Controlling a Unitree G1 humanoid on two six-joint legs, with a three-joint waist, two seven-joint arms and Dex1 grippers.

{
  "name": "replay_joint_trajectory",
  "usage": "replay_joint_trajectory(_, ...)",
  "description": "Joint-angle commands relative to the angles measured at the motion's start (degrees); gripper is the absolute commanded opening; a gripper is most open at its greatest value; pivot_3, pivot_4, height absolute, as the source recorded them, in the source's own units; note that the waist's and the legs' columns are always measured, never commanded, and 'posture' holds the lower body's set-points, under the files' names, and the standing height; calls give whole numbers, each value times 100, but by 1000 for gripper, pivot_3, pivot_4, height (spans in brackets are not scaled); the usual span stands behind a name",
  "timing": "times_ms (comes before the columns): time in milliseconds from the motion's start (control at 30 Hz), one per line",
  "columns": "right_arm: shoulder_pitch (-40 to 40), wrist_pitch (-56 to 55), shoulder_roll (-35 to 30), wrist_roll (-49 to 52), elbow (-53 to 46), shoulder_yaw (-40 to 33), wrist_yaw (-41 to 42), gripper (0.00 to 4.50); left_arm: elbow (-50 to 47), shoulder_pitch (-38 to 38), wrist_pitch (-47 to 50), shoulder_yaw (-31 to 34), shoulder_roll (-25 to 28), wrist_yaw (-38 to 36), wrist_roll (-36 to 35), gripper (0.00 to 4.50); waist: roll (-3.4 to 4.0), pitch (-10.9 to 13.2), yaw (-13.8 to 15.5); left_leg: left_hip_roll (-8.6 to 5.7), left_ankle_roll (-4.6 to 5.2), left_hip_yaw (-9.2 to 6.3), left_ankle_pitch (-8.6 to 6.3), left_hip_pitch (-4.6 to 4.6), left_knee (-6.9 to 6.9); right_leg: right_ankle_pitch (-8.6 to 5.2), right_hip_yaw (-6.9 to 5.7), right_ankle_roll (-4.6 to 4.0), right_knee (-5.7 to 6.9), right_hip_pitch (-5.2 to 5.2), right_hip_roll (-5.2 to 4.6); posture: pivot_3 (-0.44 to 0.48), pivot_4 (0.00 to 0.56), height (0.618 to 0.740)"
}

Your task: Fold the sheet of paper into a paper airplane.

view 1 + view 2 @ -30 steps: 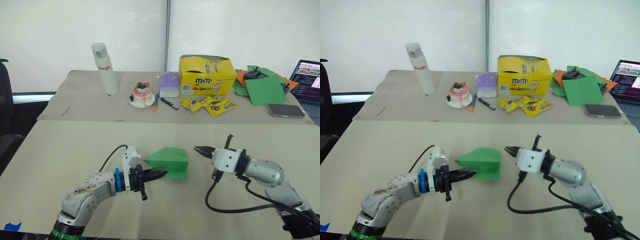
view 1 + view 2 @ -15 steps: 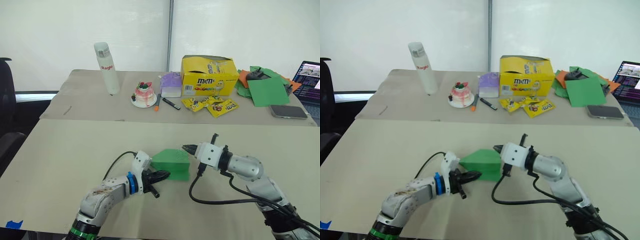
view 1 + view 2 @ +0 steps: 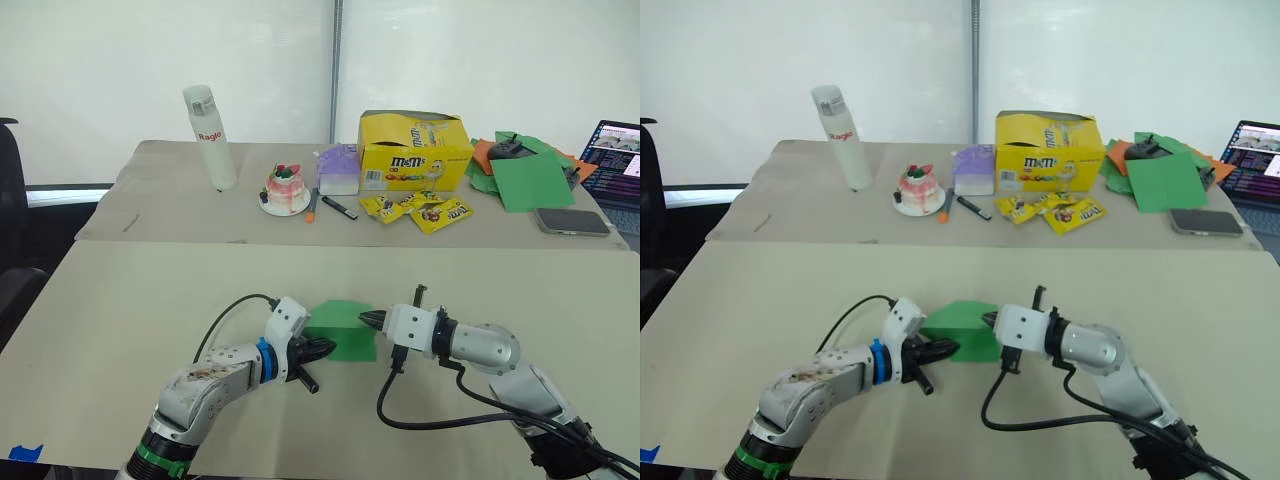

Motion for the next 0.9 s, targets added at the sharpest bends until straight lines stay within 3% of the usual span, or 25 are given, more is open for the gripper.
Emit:
replay_joint_trajectory(33, 76, 11, -21, 50, -243, 35, 86, 0, 56, 49, 387, -44, 192, 160, 148, 40, 0, 0, -5, 0, 0, 0, 0, 0, 0, 0, 0, 0, 0, 0, 0, 0, 150, 738)
replay_joint_trajectory(333, 409, 129, -133, 162, -384, 103, 383, 0, -477, 161, 1195, 326, 421, -10, -477, 40, -1, 0, -13, 1, 0, -1, 0, 0, 0, 0, 0, 0, -1, 0, 0, 0, 150, 738)
replay_joint_trajectory(500, 520, 5, -152, 118, -199, 136, 386, 0, -1018, 295, 1974, 1323, 1144, -776, -1806, 40, -2, 2, -21, 4, -1, -1, 0, 0, -3, -1, -1, 0, 1, -4, 2, 0, 150, 738)
replay_joint_trajectory(667, 564, -146, -115, 32, -4, 211, 325, 0, -751, -35, 2018, 2201, 1411, -1285, -2779, 40, -5, 5, 39, -1, -6, -3, 3, 0, -1, -1, -8, -1, -3, -2, -11, 0, 150, 738)
replay_joint_trajectory(900, 684, -369, -156, -103, 236, 300, 264, 0, 225, -944, 1269, 2367, 1172, -1162, -2486, 40, -7, 3, 43, -3, -9, -2, 4, 1, -1, -1, -9, -1, -4, -2, -2, 0, 150, 738)
